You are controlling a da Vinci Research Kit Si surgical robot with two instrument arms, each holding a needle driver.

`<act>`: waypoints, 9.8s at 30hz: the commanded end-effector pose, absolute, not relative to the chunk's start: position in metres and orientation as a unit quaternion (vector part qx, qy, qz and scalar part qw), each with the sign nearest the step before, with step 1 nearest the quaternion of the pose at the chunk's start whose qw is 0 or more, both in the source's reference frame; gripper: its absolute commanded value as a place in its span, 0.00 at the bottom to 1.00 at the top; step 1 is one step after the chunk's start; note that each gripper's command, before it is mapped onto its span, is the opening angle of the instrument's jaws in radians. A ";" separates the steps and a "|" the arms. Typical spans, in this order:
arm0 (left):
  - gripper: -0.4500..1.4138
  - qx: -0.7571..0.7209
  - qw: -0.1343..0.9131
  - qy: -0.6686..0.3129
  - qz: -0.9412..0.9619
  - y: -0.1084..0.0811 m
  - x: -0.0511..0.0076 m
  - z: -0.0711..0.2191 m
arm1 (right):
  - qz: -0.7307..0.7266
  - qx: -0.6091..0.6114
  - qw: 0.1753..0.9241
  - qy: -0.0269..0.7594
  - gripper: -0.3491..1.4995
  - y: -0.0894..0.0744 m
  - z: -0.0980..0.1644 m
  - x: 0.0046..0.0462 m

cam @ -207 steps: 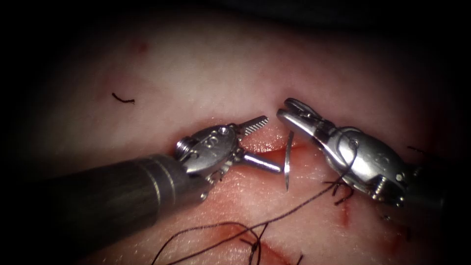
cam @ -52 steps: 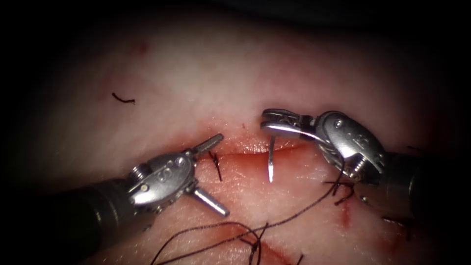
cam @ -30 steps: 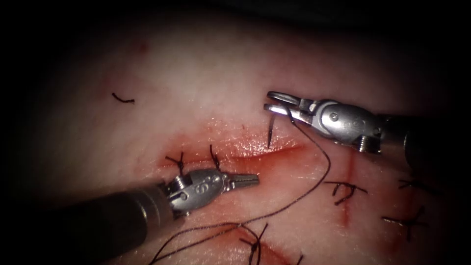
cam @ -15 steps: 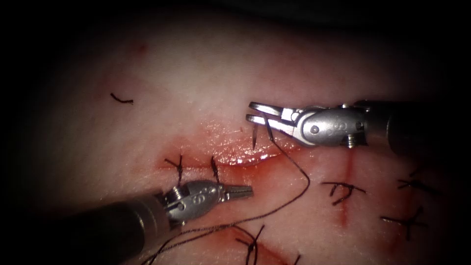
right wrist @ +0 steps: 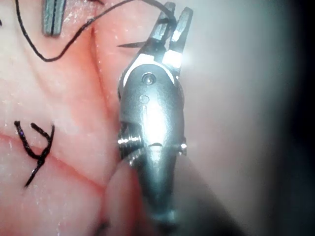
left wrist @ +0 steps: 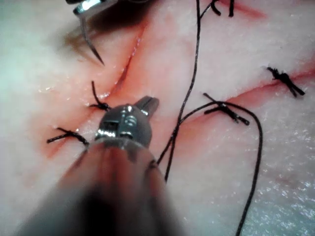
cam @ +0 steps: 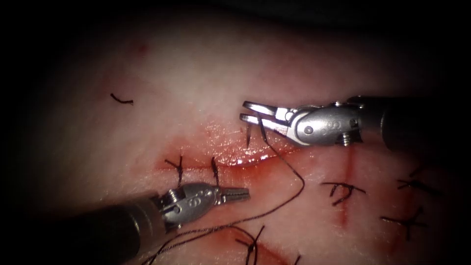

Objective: Wound Closure
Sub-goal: Throw the needle with the right needle driver through the top of the cut, then grasp the needle with the left hand and pull it through the skin, then hand the needle back to the right driver.

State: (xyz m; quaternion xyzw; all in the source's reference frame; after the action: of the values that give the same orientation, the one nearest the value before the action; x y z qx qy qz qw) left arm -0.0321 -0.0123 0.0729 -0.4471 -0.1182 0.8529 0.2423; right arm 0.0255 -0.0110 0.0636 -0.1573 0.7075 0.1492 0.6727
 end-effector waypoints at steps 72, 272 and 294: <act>0.07 -0.465 0.249 -0.113 0.842 -0.010 -0.0307 0.068 | -0.067 -0.254 0.756 0.600 0.00 -0.026 0.078 0.0252; 0.00 -0.696 0.193 -0.233 0.651 -0.010 -0.0362 0.062 | 0.571 0.539 0.345 0.514 0.75 -0.016 0.074 0.0177; 0.00 -0.714 0.044 -0.076 0.694 -0.009 -0.0362 0.059 | 0.575 0.535 0.365 0.500 0.96 -0.020 0.061 0.0188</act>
State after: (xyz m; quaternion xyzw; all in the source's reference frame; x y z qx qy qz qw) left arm -0.0355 -0.0096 0.0588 -0.7109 -0.0713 0.6985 0.0416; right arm 0.0179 -0.0199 0.0609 0.5342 0.4992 0.5768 0.3643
